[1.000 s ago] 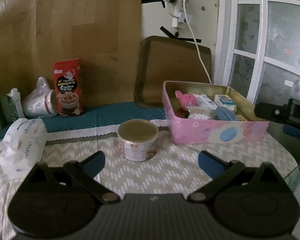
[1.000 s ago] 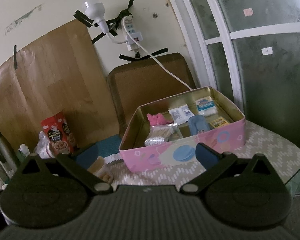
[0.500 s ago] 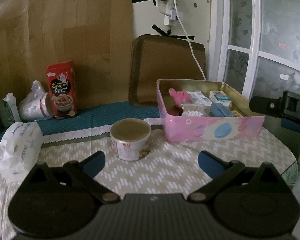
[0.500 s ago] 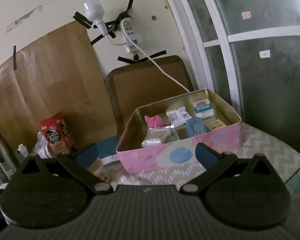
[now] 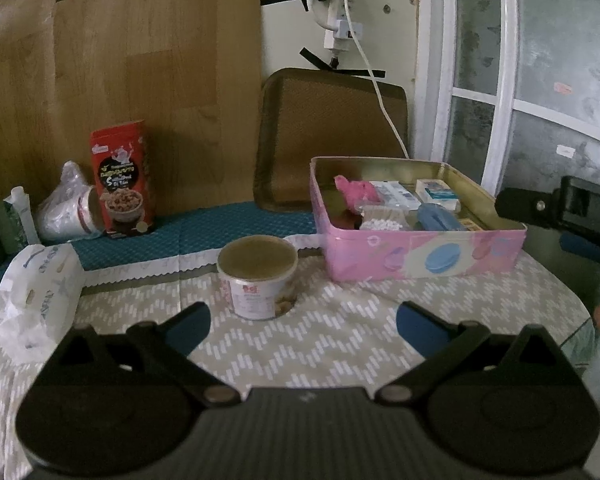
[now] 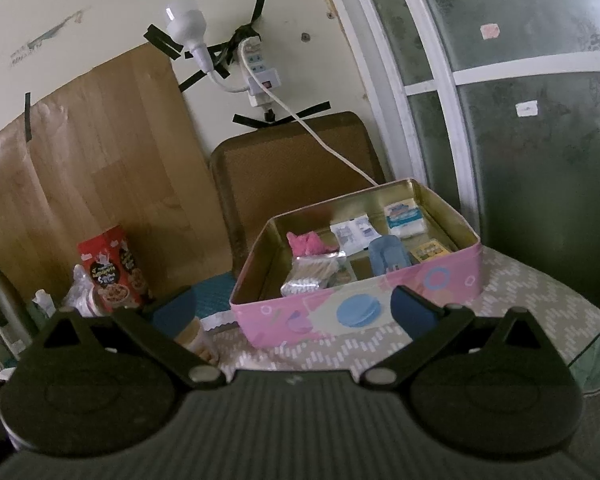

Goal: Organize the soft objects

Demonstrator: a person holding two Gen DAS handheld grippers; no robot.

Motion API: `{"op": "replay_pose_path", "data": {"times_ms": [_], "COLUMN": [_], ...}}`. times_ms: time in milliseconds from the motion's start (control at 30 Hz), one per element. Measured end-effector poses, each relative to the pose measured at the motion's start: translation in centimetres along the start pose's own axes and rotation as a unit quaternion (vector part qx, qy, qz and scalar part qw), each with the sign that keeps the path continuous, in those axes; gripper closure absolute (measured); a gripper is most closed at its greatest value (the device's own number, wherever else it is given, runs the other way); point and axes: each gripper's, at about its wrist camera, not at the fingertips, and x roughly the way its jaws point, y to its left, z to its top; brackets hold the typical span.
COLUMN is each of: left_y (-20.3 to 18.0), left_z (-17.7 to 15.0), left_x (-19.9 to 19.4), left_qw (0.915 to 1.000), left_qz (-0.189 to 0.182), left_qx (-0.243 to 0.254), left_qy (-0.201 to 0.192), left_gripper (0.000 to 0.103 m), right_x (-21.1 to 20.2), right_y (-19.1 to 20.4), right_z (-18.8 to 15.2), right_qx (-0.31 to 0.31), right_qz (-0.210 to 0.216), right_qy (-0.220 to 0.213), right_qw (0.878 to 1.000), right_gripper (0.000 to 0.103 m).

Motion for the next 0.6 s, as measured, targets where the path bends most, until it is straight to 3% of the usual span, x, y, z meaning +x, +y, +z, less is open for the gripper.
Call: {"op": "replay_pose_path", "data": {"times_ms": [600], "left_y": [-0.41], "left_z": [0.03], "left_x": [0.05], "left_qw": [1.0000], "left_qz": [-0.001], "left_qx": [-0.002], "left_qy": [-0.001], "left_gripper": [0.000], "right_x": [-0.04], "right_y": [0.05], "right_z": [-0.08], "right_qx": [-0.007], "right_qz": [0.011], "right_qy": [0.003], "right_qw": [1.000], "right_gripper": [0.000]}}
